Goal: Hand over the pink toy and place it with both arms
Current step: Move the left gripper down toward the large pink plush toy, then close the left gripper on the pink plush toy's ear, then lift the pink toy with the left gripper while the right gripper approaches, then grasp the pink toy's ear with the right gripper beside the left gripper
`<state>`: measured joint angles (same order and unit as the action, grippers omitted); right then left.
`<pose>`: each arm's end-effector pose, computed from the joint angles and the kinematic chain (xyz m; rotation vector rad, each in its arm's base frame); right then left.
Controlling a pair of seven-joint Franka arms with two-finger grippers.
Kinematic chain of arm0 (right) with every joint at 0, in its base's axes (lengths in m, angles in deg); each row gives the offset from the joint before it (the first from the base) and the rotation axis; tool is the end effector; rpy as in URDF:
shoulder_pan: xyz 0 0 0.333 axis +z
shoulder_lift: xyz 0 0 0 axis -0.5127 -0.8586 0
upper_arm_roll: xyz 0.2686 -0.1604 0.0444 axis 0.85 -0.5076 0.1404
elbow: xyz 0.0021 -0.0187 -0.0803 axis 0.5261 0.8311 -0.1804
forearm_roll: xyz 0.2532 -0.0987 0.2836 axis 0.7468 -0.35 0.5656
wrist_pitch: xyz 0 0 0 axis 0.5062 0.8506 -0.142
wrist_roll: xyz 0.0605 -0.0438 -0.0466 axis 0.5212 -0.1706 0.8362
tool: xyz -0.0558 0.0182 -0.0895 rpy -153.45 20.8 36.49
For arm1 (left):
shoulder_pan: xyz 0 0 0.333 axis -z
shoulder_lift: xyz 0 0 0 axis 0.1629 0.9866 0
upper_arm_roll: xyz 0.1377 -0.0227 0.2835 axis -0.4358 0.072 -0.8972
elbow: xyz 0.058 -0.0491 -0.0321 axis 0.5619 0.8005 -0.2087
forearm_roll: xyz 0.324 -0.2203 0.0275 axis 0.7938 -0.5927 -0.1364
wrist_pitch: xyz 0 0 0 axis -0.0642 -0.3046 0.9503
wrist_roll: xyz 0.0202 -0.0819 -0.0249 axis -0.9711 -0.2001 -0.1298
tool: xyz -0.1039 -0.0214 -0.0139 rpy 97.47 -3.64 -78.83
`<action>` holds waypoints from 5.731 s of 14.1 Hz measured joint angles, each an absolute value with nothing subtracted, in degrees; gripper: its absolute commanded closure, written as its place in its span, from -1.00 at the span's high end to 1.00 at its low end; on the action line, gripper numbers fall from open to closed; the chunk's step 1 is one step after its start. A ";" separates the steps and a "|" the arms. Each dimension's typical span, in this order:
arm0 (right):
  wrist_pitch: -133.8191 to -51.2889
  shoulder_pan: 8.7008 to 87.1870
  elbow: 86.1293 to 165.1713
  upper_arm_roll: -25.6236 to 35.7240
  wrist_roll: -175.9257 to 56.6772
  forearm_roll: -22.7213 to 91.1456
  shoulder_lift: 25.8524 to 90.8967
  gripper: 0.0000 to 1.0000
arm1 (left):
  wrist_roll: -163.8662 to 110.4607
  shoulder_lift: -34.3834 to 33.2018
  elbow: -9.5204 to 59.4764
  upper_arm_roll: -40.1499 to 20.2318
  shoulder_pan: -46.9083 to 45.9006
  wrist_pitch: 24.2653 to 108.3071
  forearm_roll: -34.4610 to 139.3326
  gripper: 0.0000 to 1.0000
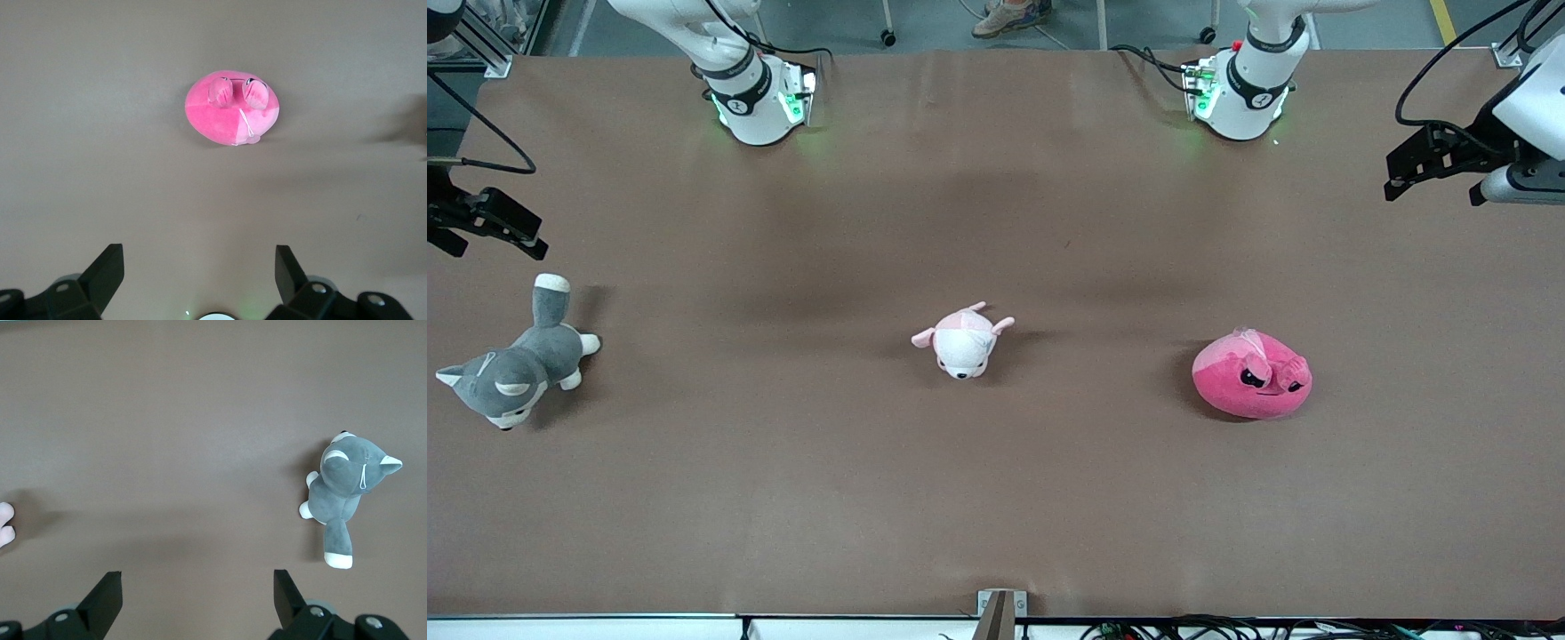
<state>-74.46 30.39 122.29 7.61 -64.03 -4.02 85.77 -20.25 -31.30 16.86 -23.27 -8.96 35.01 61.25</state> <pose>0.5443 -0.0349 0.6281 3.1142 -0.0712 0.1539 0.5163 -0.0509 0.6537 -3.1330 0.1460 0.0195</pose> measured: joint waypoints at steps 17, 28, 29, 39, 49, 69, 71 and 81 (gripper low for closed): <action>-74.46 30.37 122.10 7.52 -64.03 -4.05 85.77 1.00 | -25.31 -11.79 18.11 -23.88 -11.61 56.91 61.08 1.00; -74.44 30.41 122.09 7.56 -64.02 -4.05 85.22 1.00 | -32.77 -6.13 25.64 -23.25 -10.86 69.29 57.25 0.58; -74.45 30.41 122.09 7.56 -64.02 -4.05 85.12 1.00 | -32.77 -6.13 26.30 -23.25 -10.86 69.62 57.12 0.47; -74.45 30.46 122.07 7.56 -64.02 -4.05 85.00 1.00 | -32.68 -6.08 27.32 -21.90 -10.77 69.93 57.07 -0.96; -74.31 30.67 122.06 7.65 -64.03 -4.02 84.99 1.00 | -32.83 -9.78 22.14 -13.97 -10.76 66.69 56.74 -0.96; -73.12 41.10 121.94 7.95 -64.26 42.24 75.81 0.35 | -74.77 -9.29 8.35 -3.34 7.20 61.86 48.20 -0.99; -73.57 42.57 121.90 7.97 -64.26 43.31 75.08 0.35 | -77.53 -9.15 8.34 -3.34 8.36 61.85 48.20 -0.99; -78.49 53.34 121.94 7.99 -70.02 43.41 72.69 0.36 | -85.97 -6.47 5.29 -3.39 12.54 62.24 48.20 -0.99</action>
